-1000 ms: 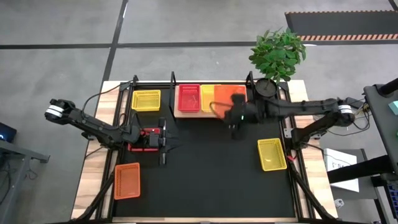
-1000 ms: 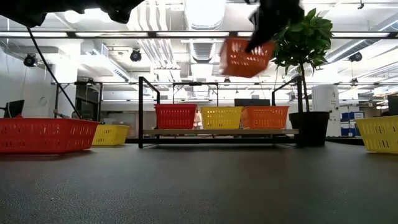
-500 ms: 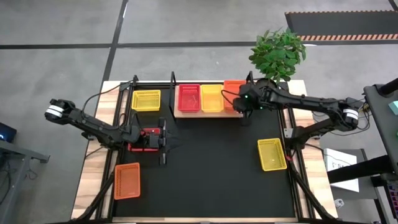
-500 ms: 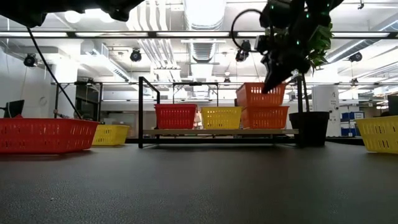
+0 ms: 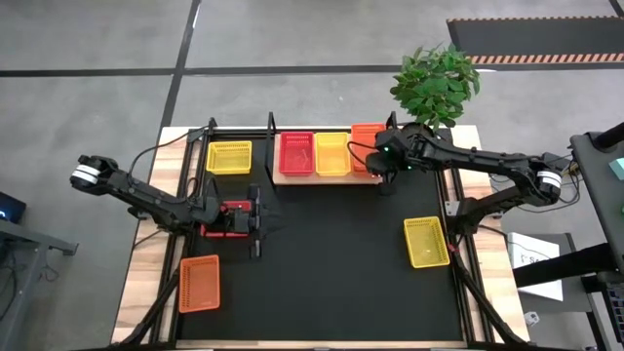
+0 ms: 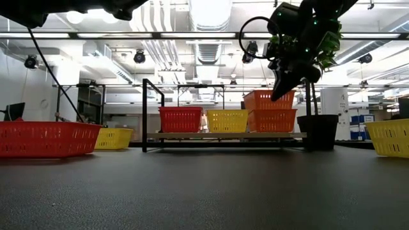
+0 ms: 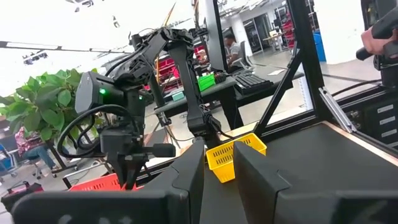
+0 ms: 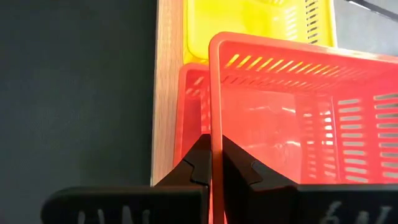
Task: Stack baskets on shelf by color
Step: Stack the right orange bin on top of the orange bin on the shelf
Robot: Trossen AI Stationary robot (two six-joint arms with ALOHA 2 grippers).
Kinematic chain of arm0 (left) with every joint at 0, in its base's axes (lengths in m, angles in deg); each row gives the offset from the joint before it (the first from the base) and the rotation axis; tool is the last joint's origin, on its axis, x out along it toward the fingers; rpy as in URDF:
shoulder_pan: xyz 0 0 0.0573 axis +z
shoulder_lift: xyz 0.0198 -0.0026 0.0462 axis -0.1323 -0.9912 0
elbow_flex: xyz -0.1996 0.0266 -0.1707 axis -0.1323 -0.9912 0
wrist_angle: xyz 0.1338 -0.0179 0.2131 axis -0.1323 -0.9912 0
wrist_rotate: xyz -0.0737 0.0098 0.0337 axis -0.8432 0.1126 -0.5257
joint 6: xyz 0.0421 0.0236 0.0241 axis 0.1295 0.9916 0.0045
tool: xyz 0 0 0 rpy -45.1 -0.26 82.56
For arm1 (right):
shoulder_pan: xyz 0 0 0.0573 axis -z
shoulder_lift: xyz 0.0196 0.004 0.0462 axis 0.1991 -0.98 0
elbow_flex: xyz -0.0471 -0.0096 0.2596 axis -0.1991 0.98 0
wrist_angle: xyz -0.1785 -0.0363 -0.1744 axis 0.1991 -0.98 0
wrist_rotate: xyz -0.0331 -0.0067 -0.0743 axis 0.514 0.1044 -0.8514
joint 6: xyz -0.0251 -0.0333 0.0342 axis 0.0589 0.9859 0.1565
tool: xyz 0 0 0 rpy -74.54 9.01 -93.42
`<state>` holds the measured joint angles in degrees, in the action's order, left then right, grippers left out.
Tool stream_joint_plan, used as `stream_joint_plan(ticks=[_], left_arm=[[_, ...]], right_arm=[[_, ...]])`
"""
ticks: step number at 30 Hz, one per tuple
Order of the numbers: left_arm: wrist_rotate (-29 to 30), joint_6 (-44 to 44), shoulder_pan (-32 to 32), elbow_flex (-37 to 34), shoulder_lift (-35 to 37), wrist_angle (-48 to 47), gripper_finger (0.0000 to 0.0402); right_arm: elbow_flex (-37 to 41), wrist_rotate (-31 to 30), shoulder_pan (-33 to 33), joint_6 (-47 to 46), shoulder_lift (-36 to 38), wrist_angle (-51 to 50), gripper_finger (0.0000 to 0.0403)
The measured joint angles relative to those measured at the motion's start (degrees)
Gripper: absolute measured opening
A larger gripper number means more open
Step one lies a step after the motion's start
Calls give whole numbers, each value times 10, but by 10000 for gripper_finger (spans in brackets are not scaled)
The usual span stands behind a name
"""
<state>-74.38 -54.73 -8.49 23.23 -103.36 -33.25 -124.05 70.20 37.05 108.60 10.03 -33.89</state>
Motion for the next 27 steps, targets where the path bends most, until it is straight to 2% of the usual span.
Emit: stream_joint_plan(ticks=[4,12,17,22,27], left_arm=[[0,0,0,0,0,0,70],[0,0,0,0,0,0,70],[0,-1,0,0,0,0,70],[0,-1,0,0,0,-1,70],[0,-1,0,0,0,-1,70]], right_arm=[[0,-1,0,-10,0,0,19],[0,-23,0,-22,0,0,74],[-15,-36,0,-33,2,-36,97],[-45,-26,-1,-70,4,-64,105],[-58,-16,-2,-82,4,-69,93]])
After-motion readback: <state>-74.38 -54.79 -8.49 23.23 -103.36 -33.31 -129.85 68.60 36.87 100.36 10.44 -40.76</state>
